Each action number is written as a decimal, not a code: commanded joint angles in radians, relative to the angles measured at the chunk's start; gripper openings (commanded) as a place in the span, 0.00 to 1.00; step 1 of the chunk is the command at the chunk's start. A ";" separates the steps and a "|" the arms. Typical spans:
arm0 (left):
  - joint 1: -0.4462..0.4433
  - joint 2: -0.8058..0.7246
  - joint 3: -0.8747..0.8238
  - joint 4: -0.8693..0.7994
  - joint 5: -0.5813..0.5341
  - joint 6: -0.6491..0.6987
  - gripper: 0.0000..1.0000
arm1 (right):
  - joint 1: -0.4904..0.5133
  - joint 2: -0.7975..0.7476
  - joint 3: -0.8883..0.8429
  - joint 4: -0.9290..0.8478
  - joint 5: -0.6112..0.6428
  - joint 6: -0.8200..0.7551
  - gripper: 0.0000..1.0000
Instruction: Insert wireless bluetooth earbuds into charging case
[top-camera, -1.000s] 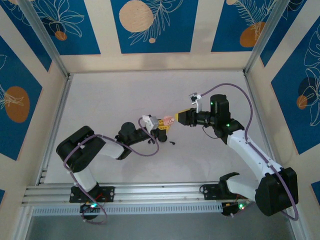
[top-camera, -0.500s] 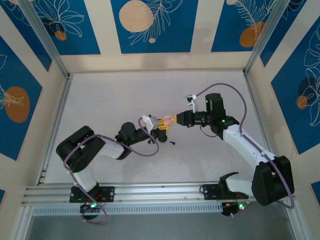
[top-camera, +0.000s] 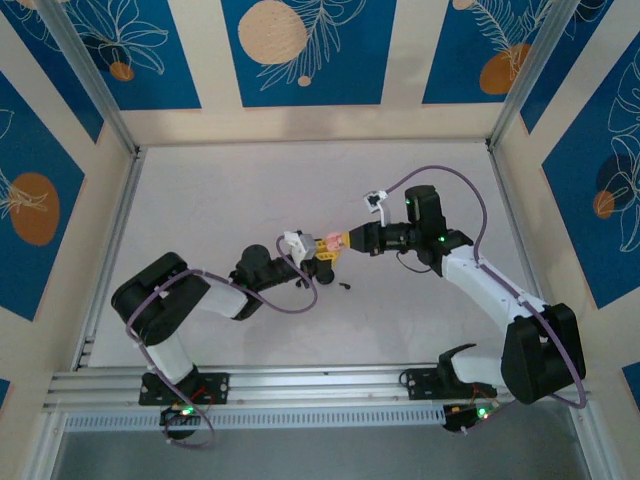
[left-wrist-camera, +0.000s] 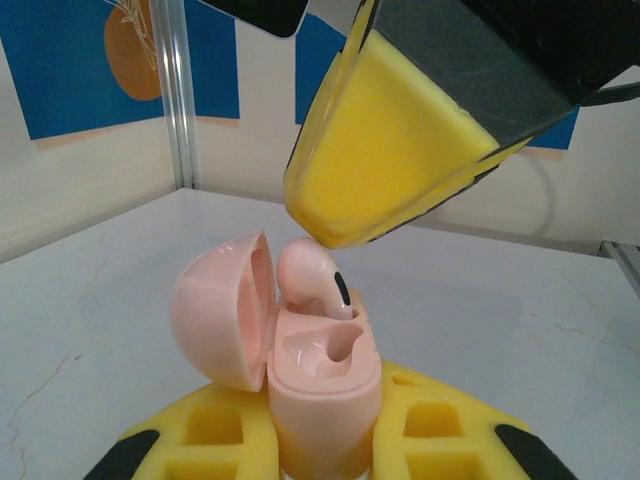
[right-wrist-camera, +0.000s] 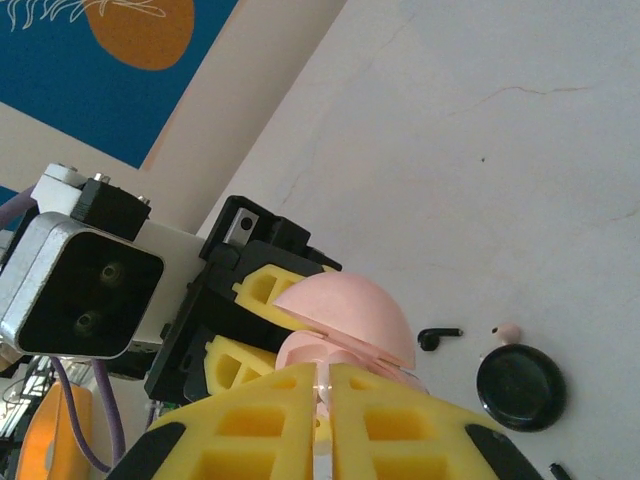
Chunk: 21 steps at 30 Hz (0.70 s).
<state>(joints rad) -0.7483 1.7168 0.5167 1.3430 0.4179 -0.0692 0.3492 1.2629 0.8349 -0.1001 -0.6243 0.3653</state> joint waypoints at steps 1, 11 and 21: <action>-0.007 -0.028 -0.012 0.031 0.012 0.017 0.06 | 0.008 0.013 0.034 -0.046 -0.028 -0.030 0.11; -0.007 -0.050 -0.015 -0.006 0.005 0.035 0.06 | 0.007 -0.014 0.068 -0.126 0.049 -0.056 0.16; -0.007 -0.085 -0.014 -0.100 0.005 0.090 0.05 | 0.053 -0.026 0.185 -0.301 0.230 -0.077 0.35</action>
<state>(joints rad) -0.7483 1.6650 0.5102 1.2663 0.4179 -0.0162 0.3798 1.2385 0.9615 -0.2878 -0.4934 0.3115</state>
